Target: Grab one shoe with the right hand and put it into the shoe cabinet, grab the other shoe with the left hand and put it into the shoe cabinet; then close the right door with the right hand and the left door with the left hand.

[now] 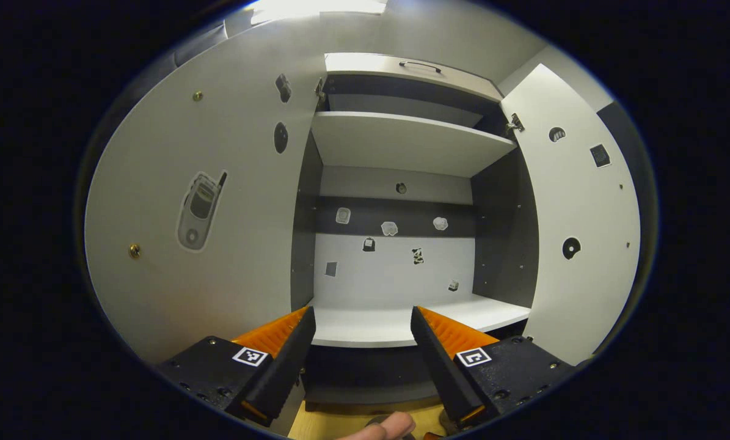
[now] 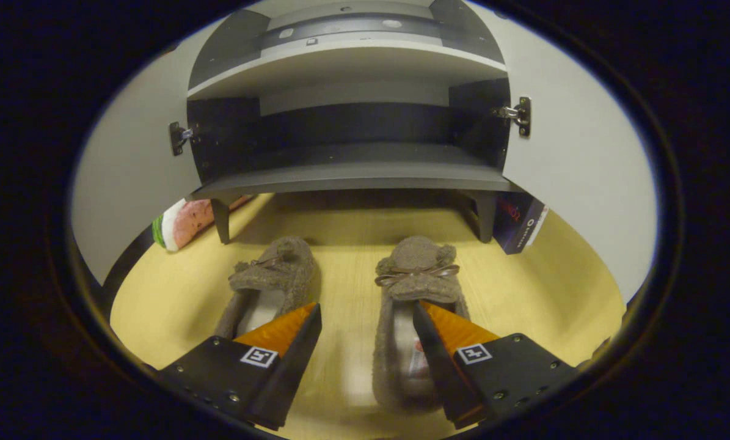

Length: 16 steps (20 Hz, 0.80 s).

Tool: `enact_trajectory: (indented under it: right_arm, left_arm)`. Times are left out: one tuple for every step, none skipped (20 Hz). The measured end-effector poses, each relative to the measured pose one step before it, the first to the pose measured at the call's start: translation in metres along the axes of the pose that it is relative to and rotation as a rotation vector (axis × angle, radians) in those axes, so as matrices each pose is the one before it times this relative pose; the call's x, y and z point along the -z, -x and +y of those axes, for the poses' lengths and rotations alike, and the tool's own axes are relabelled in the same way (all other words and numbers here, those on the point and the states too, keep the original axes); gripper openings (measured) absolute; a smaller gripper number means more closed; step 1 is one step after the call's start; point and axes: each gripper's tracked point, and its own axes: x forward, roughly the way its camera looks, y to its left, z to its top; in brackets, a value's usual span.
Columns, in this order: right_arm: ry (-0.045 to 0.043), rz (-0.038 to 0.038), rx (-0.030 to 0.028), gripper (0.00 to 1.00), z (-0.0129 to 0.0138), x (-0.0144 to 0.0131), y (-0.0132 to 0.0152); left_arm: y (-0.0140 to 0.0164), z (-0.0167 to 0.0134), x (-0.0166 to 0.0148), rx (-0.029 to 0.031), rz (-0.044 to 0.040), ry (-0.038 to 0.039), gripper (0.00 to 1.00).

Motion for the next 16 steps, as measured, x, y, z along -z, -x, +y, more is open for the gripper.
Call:
enact_trajectory:
  right_arm:
    - [-0.02886, 0.01455, -0.03299, 0.80, 0.00746, 0.00363, -0.00819]
    - [-0.02313, 0.00297, -0.00909, 0.75, 0.00009, -0.00254, -0.00287]
    - [-0.00934, -0.00354, 0.00831, 0.69, -0.00539, -0.00070, -0.00533]
    - [-0.00356, -0.00200, 0.00676, 0.69, -0.00247, -0.00075, -0.00456]
    - [-0.00566, 0.00372, 0.00875, 0.73, -0.00363, -0.00241, -0.00349]
    - [-0.00736, 0.01209, 0.02719, 0.74, -0.00797, 0.00010, 0.00033]
    - [-0.01640, 0.02351, 0.02333, 0.57, -0.00522, 0.00894, -0.01466]
    - [-0.00855, 0.02014, -0.00753, 0.41, -0.00061, 0.00386, -0.00552]
    - [-0.00139, -0.01054, -0.02472, 0.25, 0.00115, -0.00327, 0.00126]
    - [-0.02302, -0.01383, -0.01419, 0.25, -0.00298, -0.00151, -0.01231]
    - [-0.04287, -0.00963, -0.06175, 0.14, 0.00976, -0.00084, -0.00553]
    - [-0.00652, 0.01380, -0.04945, 0.02, 0.00544, 0.00128, 0.00109]
    - [0.01674, -0.00154, -0.01751, 0.02, 0.00045, -0.00099, 0.01088]
    - [0.02221, -0.03337, -0.00592, 0.02, 0.00184, -0.00637, 0.00526]
    - [0.03120, -0.03649, 0.00737, 0.02, -0.00097, -0.00808, 0.00902]
    - [0.02101, -0.03837, 0.00599, 0.02, -0.00065, -0.01143, 0.00809]
  left_arm:
    - [-0.00178, -0.00236, 0.00300, 0.00821, 0.00675, 0.00094, 0.96]
    - [-0.00192, -0.00169, 0.00382, 0.00759, 0.00943, -0.00438, 0.96]
    - [-0.00296, -0.00175, 0.00416, 0.00717, 0.01099, -0.00665, 0.96]
    - [-0.00249, -0.00280, 0.00517, 0.00796, 0.01538, -0.00667, 0.96]
    - [-0.00304, -0.00381, 0.00408, 0.01260, 0.01310, -0.00085, 0.96]
    - [-0.00337, -0.00516, 0.00320, 0.01941, 0.01380, 0.00497, 0.96]
    - [-0.00345, -0.00451, 0.00395, 0.02001, 0.00978, 0.00613, 0.96]
    - [-0.00357, -0.00253, 0.00276, 0.00796, 0.00901, 0.00311, 0.96]
    - [-0.00400, 0.00187, 0.00301, -0.00446, 0.00769, -0.00330, 0.96]
    - [-0.00394, 0.00233, 0.00212, -0.00977, 0.00382, -0.00975, 0.96]
    - [-0.00234, -0.00006, 0.00410, -0.00699, 0.01216, -0.01323, 0.96]
    - [-0.00189, 0.00088, 0.00244, 0.00013, 0.00621, -0.00887, 0.96]
    - [-0.00302, 0.00095, 0.00020, -0.00048, 0.00284, 0.00228, 0.97]
    - [-0.00301, 0.00105, 0.00138, -0.00135, 0.00245, -0.00185, 0.96]
    - [-0.00199, 0.00217, 0.00181, -0.00672, 0.00255, -0.00590, 0.96]
    - [-0.00164, 0.00170, 0.00160, -0.00811, 0.00399, -0.00802, 0.96]
